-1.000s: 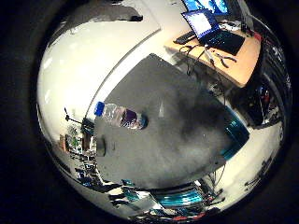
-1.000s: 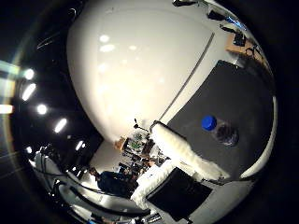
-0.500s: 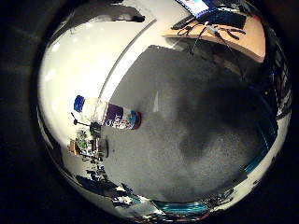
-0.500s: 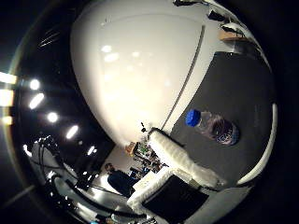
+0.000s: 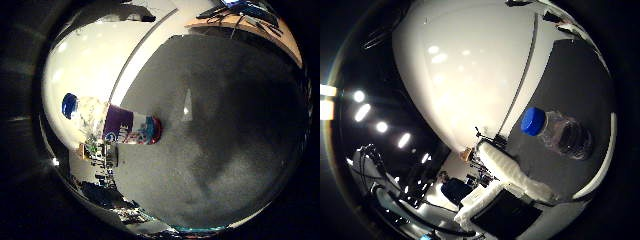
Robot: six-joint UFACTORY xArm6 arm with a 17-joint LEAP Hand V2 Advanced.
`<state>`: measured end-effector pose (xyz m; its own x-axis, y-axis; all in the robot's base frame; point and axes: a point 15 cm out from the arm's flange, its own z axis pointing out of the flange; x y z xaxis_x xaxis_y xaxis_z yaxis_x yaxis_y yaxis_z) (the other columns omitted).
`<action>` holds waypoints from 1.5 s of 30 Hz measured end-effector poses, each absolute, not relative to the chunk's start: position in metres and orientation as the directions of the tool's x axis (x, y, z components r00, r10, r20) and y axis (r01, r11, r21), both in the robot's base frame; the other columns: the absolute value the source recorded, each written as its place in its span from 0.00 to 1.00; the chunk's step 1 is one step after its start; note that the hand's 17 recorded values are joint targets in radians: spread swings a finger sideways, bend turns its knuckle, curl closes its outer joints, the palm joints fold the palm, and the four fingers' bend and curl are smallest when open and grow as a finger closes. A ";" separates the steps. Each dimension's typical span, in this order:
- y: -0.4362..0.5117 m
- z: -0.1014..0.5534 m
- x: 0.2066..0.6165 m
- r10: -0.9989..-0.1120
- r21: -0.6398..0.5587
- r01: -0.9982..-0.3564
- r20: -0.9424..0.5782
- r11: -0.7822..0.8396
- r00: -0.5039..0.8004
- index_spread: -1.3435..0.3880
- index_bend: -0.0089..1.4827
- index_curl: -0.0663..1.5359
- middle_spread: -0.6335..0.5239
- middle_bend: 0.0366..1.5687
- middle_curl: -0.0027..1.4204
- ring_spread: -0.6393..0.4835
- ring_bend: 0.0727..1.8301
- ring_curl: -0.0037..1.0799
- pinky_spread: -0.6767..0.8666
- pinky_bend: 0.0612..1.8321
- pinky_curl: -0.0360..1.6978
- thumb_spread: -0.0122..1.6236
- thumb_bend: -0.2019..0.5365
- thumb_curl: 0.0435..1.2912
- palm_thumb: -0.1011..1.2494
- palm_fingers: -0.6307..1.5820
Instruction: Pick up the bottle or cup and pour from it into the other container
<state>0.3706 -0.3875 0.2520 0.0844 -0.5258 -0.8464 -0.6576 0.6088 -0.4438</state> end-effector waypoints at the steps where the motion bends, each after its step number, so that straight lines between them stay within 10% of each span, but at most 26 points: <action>1: -0.384 0.249 0.374 -0.522 -0.440 -0.663 -0.849 0.606 0.086 0.65 0.12 0.25 0.53 0.27 0.28 0.63 0.41 0.19 0.73 0.49 0.02 0.70 0.24 0.22 0.45 0.40; 29: -0.312 0.229 0.403 -0.489 -0.424 -0.740 -0.860 0.522 0.147 0.65 0.13 0.27 0.51 0.27 0.29 0.61 0.44 0.21 0.70 0.50 0.01 0.69 0.24 0.24 0.50 0.48; 45: -0.299 0.226 0.406 -0.494 -0.413 -0.765 -0.857 0.494 0.143 0.66 0.14 0.30 0.51 0.34 0.32 0.52 0.56 0.25 0.42 0.61 0.01 0.68 0.25 0.25 0.54 0.58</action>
